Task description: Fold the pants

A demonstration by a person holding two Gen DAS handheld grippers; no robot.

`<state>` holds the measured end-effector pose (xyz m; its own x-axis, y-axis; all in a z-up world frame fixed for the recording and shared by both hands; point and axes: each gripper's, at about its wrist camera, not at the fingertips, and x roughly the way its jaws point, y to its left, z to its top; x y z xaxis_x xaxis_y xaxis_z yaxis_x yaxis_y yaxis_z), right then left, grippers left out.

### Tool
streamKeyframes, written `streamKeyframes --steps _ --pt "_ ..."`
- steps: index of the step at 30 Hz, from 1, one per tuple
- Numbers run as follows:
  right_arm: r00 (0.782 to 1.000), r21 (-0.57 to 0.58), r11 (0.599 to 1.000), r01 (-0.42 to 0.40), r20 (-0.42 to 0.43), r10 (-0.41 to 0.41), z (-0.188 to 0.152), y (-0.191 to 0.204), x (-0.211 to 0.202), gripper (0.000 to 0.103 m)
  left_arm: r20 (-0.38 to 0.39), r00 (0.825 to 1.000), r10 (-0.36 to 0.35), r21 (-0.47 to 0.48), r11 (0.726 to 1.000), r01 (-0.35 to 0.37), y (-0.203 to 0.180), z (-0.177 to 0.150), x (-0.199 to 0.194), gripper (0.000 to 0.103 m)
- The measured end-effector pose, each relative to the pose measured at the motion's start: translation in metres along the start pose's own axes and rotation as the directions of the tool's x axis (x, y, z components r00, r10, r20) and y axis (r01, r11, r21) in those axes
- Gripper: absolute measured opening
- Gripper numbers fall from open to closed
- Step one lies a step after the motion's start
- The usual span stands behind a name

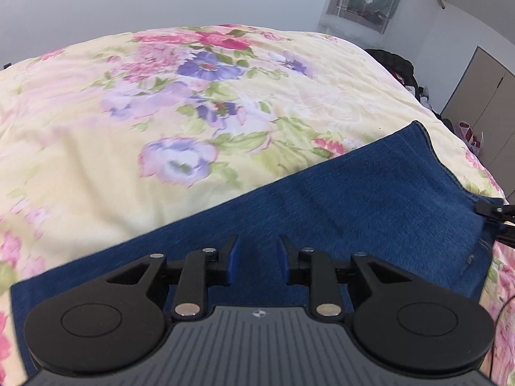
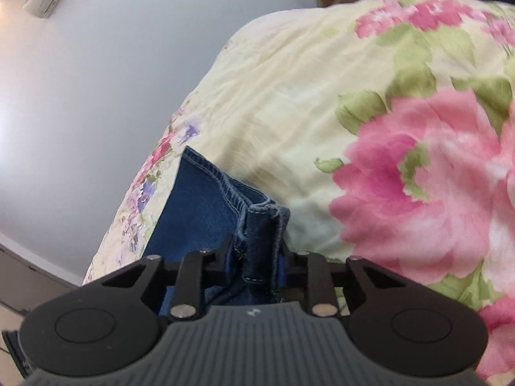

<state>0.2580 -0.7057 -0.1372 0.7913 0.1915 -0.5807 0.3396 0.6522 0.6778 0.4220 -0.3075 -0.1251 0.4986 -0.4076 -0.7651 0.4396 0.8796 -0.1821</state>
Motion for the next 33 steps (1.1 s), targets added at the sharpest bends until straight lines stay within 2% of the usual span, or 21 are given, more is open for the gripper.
streamKeyframes --steps 5,8,13,16,20,23,24,25,26,28,31,33 --pt "1.000 -0.055 0.998 -0.003 -0.018 0.002 0.007 0.011 -0.003 0.019 0.017 0.999 0.050 -0.008 0.999 -0.050 -0.014 0.013 0.036 0.031" --pt "1.000 -0.066 0.998 -0.002 -0.027 0.001 0.006 0.010 -0.001 0.019 0.019 0.995 0.102 0.033 0.994 -0.102 -0.023 0.015 0.050 0.031" --pt "0.999 -0.082 0.996 0.017 -0.033 -0.020 0.006 0.009 0.003 0.019 0.048 0.987 0.150 0.084 0.985 -0.154 -0.038 0.009 0.035 0.029" --pt "0.999 -0.071 0.997 0.017 -0.028 -0.019 0.007 0.012 0.005 0.018 0.035 0.990 0.133 0.113 0.984 -0.136 -0.049 -0.007 0.014 0.029" --pt "1.000 -0.073 0.997 0.025 -0.007 -0.025 0.005 0.020 -0.002 0.018 0.006 0.997 0.079 0.098 0.992 -0.079 -0.061 -0.037 -0.010 0.028" --pt "0.999 -0.071 0.997 0.040 0.005 -0.039 0.004 0.026 -0.004 0.018 -0.019 0.999 0.048 0.140 0.989 -0.045 -0.080 -0.061 -0.018 0.027" --pt "0.999 -0.071 0.997 0.044 0.007 -0.044 0.004 0.028 -0.005 0.018 -0.013 0.999 0.052 0.159 0.986 -0.049 -0.086 -0.068 -0.021 0.020" --pt "0.999 -0.068 0.996 0.049 0.009 -0.048 0.003 0.029 -0.006 0.018 -0.013 0.999 0.052 0.169 0.984 -0.049 -0.091 -0.073 -0.022 0.017" --pt "0.998 -0.064 0.996 0.054 0.010 -0.054 0.003 0.031 -0.007 0.018 -0.023 0.999 0.043 0.170 0.985 -0.039 -0.095 -0.078 -0.023 0.014" --pt "0.998 -0.066 0.996 0.064 0.014 -0.063 0.001 0.034 -0.009 0.018 -0.032 0.999 0.031 0.172 0.985 -0.025 -0.101 -0.084 -0.026 0.014" --pt "0.996 -0.079 0.993 0.084 0.018 -0.083 0.000 0.040 -0.012 0.018 -0.065 0.998 -0.005 0.182 0.983 0.017 -0.102 -0.084 -0.032 0.014" --pt "0.996 -0.086 0.992 0.093 0.027 -0.091 0.000 0.047 -0.014 0.018 -0.067 0.996 -0.053 0.150 0.987 0.062 -0.094 -0.081 -0.043 0.019"
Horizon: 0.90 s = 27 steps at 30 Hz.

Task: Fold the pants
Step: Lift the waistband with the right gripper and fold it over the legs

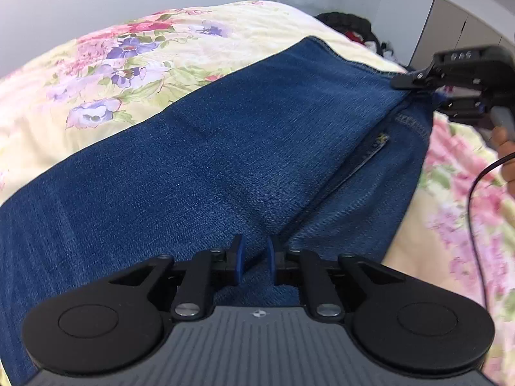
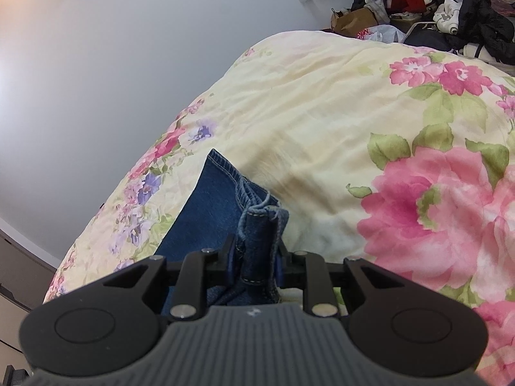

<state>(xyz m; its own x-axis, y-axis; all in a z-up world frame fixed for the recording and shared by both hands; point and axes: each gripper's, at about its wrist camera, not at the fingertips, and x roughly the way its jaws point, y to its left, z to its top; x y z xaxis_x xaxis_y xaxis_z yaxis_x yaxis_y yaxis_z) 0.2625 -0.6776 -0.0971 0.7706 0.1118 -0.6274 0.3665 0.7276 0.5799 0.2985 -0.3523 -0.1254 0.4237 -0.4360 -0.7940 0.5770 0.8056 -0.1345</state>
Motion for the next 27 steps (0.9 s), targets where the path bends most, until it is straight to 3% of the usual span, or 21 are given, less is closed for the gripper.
streamKeyframes --steps 2,6,12,16,22,27 --pt "1.000 -0.018 1.000 0.002 0.012 -0.002 0.001 0.010 -0.006 0.017 0.032 0.999 0.002 -0.016 1.000 -0.001 0.013 0.000 -0.018 0.019" --pt "0.999 -0.100 0.995 -0.005 0.045 0.009 0.002 0.045 -0.024 0.016 0.074 0.994 0.084 -0.048 0.996 -0.081 0.053 -0.003 -0.059 0.019" --pt "0.995 -0.261 0.965 -0.030 0.085 0.054 -0.012 0.131 -0.054 0.015 0.097 0.971 0.218 -0.148 0.968 -0.203 0.121 -0.023 -0.111 0.019" --pt "0.993 -0.375 0.926 -0.051 0.081 0.088 -0.035 0.195 -0.063 0.014 0.091 0.963 0.254 -0.187 0.954 -0.234 0.154 -0.037 -0.137 0.019" --pt "0.993 -0.495 0.863 -0.104 -0.002 0.118 -0.091 0.279 -0.051 0.014 0.065 0.960 0.272 -0.202 0.946 -0.255 0.190 -0.062 -0.167 0.019" --pt "0.980 -0.538 0.822 -0.188 -0.155 0.122 -0.165 0.321 -0.014 0.014 0.043 0.967 0.253 -0.236 0.943 -0.236 0.214 -0.083 -0.177 0.019"
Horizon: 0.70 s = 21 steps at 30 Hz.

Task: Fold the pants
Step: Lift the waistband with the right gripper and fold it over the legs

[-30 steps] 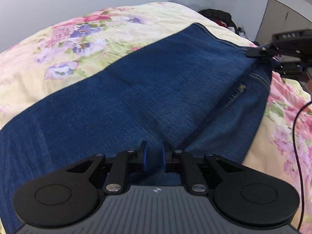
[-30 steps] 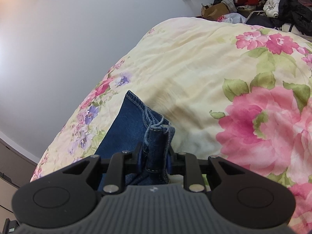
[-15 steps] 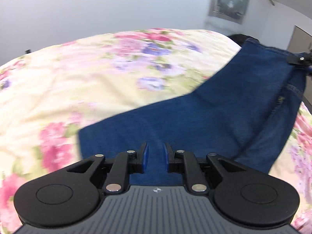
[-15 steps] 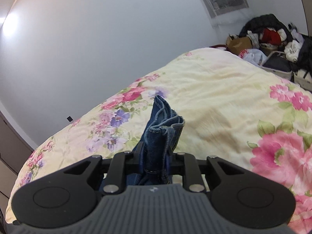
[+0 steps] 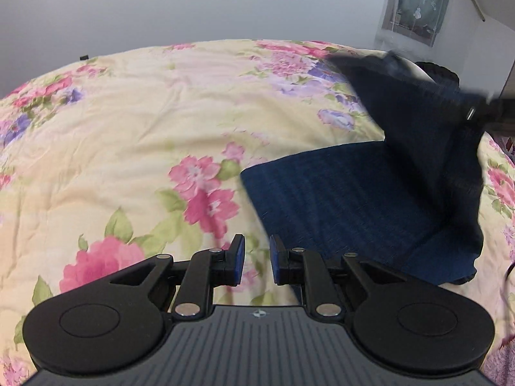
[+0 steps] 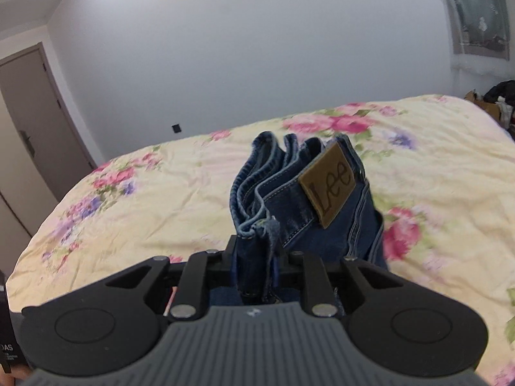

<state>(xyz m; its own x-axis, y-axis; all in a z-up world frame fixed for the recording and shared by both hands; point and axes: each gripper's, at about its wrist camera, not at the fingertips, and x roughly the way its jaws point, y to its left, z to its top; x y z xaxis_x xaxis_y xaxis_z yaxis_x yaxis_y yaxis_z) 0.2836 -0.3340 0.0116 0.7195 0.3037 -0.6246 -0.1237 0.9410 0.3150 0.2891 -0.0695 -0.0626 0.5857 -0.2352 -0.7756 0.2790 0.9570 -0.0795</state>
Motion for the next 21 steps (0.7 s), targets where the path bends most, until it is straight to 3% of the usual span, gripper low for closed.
streamKeyframes --steps 3,5,9,12,14,17,19,21 --pt "0.992 -0.044 0.998 -0.036 -0.125 0.031 -0.036 0.029 0.036 0.014 -0.010 1.000 -0.012 -0.024 1.000 0.012 0.015 -0.009 0.001 0.019" --pt "0.975 -0.074 0.996 -0.043 -0.222 0.026 -0.065 0.043 0.061 0.014 -0.015 0.999 -0.031 -0.046 0.999 0.030 0.023 -0.013 0.001 0.019" --pt "0.953 -0.119 0.992 -0.044 -0.302 0.006 -0.098 0.052 0.086 0.015 -0.012 0.995 -0.096 -0.115 0.989 0.094 0.038 -0.015 -0.001 0.024" --pt "0.936 -0.040 0.997 -0.060 -0.348 0.043 -0.098 0.041 0.090 0.026 -0.003 0.989 -0.150 -0.174 0.974 0.148 0.044 -0.011 -0.002 0.031" --pt "0.927 -0.009 0.997 -0.082 -0.368 0.073 -0.094 0.042 0.090 0.040 0.006 0.981 -0.192 -0.210 0.959 0.189 0.045 -0.005 -0.002 0.035" --pt "0.918 -0.020 0.994 -0.110 -0.386 0.094 -0.083 0.048 0.083 0.044 0.030 0.970 -0.240 -0.260 0.936 0.240 0.045 0.005 0.001 0.039" --pt "0.921 -0.021 0.989 -0.145 -0.368 0.127 -0.069 0.049 0.074 0.044 0.047 0.962 -0.270 -0.297 0.915 0.271 0.045 0.012 0.007 0.040" --pt "0.939 -0.055 0.988 -0.142 -0.323 0.117 -0.052 0.046 0.065 0.045 0.063 0.952 -0.300 -0.346 0.888 0.303 0.046 0.020 0.021 0.040"
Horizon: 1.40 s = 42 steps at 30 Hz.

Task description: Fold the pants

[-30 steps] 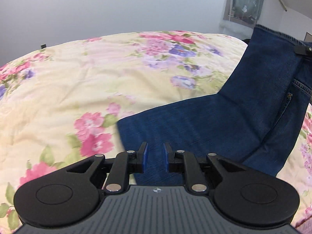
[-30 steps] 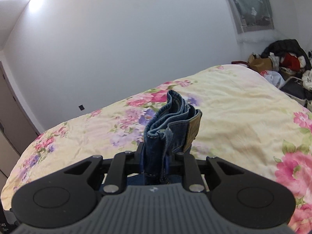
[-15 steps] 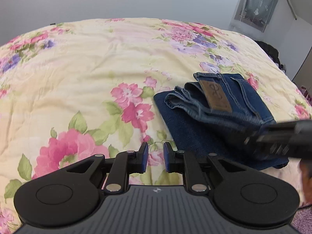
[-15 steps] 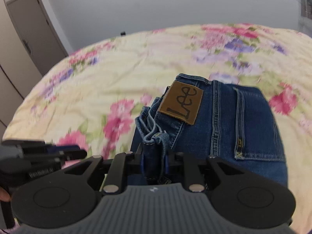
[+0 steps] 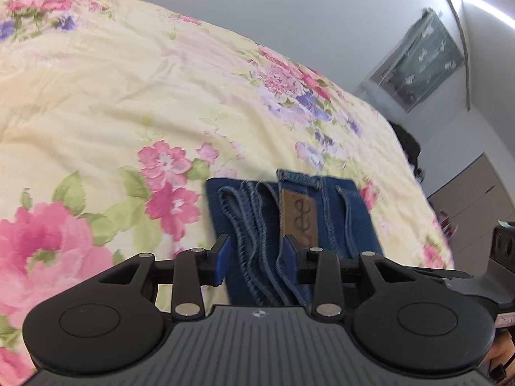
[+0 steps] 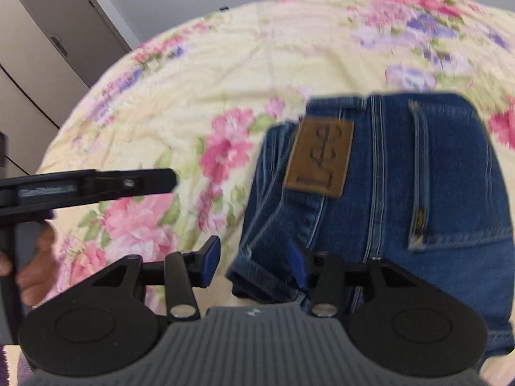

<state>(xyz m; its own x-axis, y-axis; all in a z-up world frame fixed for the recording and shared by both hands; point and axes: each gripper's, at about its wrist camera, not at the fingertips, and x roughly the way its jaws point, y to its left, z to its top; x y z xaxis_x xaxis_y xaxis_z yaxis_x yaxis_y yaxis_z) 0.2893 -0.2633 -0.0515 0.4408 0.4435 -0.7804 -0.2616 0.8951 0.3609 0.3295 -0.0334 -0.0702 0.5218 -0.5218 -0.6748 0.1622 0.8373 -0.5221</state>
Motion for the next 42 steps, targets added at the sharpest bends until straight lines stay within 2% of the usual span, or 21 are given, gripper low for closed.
streamKeyframes --steps 3,4,5,7,11,15,16,18,19,22,24,25,26,27,29,32,35,40,42 --pt "0.993 -0.052 0.993 0.110 0.047 -0.107 0.019 -0.017 -0.007 0.044 -0.002 0.999 -0.035 -0.083 0.996 0.035 0.008 0.008 0.026 0.040" --pt "0.988 -0.062 0.988 0.144 0.057 -0.141 0.023 -0.025 -0.006 0.041 -0.001 0.999 -0.041 -0.104 0.994 0.041 0.012 0.010 0.036 0.040" --pt "0.983 -0.068 0.982 0.176 0.068 -0.171 0.028 -0.037 -0.004 0.030 -0.002 0.999 -0.045 -0.124 0.991 0.045 0.016 0.013 0.047 0.040" --pt "0.974 -0.057 0.974 0.217 0.078 -0.213 0.034 -0.060 0.000 0.019 -0.009 0.998 -0.055 -0.154 0.987 0.053 0.023 0.016 0.068 0.040" --pt "0.981 0.009 0.985 0.173 0.090 -0.174 0.038 -0.100 0.010 0.017 -0.025 0.996 -0.082 -0.201 0.977 0.075 0.037 0.021 0.102 0.040" --pt "0.990 0.019 0.992 0.126 0.061 -0.127 0.031 -0.114 0.035 0.017 -0.023 0.991 -0.135 -0.230 0.965 0.127 0.045 0.027 0.124 0.040" --pt "0.991 0.029 0.993 0.115 0.060 -0.116 0.029 -0.117 0.040 0.017 -0.031 0.991 -0.127 -0.224 0.968 0.117 0.044 0.029 0.129 0.039" --pt "0.994 0.045 0.995 0.093 0.060 -0.096 0.026 -0.122 0.046 0.017 -0.021 0.995 -0.095 -0.171 0.981 0.090 0.038 0.031 0.130 0.020" --pt "0.995 0.054 0.995 0.078 0.061 -0.082 0.025 -0.124 0.048 0.017 -0.007 0.997 -0.083 -0.134 0.988 0.081 0.034 0.031 0.128 0.015" --pt "0.998 0.076 0.997 0.026 0.062 -0.030 0.022 -0.130 0.049 0.017 0.047 0.992 -0.113 0.056 0.992 0.110 0.008 0.032 0.105 0.012" --pt "0.999 0.078 0.997 -0.004 0.049 0.000 0.021 -0.129 0.051 0.013 0.050 0.992 -0.117 0.115 0.987 0.111 -0.001 0.032 0.096 0.012" --pt "0.999 0.069 0.998 -0.004 0.047 0.001 0.020 -0.126 0.052 0.011 0.035 0.996 -0.080 0.111 0.991 0.076 -0.002 0.033 0.098 0.012" --pt "0.999 0.060 0.998 -0.014 0.032 0.012 0.021 -0.124 0.056 0.002 0.017 0.999 -0.038 0.106 0.994 0.036 0.000 0.033 0.101 0.014" --pt "1.000 0.064 0.998 -0.012 0.024 0.011 0.021 -0.122 0.059 0.002 0.004 1.000 -0.009 0.093 0.996 0.009 0.002 0.033 0.103 0.018" --pt "1.000 0.071 0.998 0.003 0.019 -0.004 0.020 -0.119 0.066 0.002 0.005 1.000 -0.002 0.038 0.999 0.002 0.009 0.031 0.098 0.020" --pt "1.000 0.051 0.999 0.013 0.019 -0.014 0.019 -0.116 0.068 0.002 0.059 0.998 -0.002 0.017 1.000 0.001 0.010 0.031 0.082 0.046" --pt "1.000 0.061 0.998 0.007 0.020 -0.008 0.018 -0.119 0.068 0.002 0.051 0.997 -0.054 -0.001 0.999 0.054 0.006 0.034 0.076 0.046" --pt "1.000 0.055 0.998 0.013 0.022 -0.014 0.018 -0.117 0.067 0.002 0.014 0.996 -0.085 0.023 0.996 0.084 -0.015 0.031 0.095 0.046" --pt "1.000 0.056 0.998 0.008 0.021 -0.009 0.018 -0.118 0.067 0.002 0.007 0.996 -0.094 0.001 0.996 0.094 -0.017 0.030 0.105 0.042"
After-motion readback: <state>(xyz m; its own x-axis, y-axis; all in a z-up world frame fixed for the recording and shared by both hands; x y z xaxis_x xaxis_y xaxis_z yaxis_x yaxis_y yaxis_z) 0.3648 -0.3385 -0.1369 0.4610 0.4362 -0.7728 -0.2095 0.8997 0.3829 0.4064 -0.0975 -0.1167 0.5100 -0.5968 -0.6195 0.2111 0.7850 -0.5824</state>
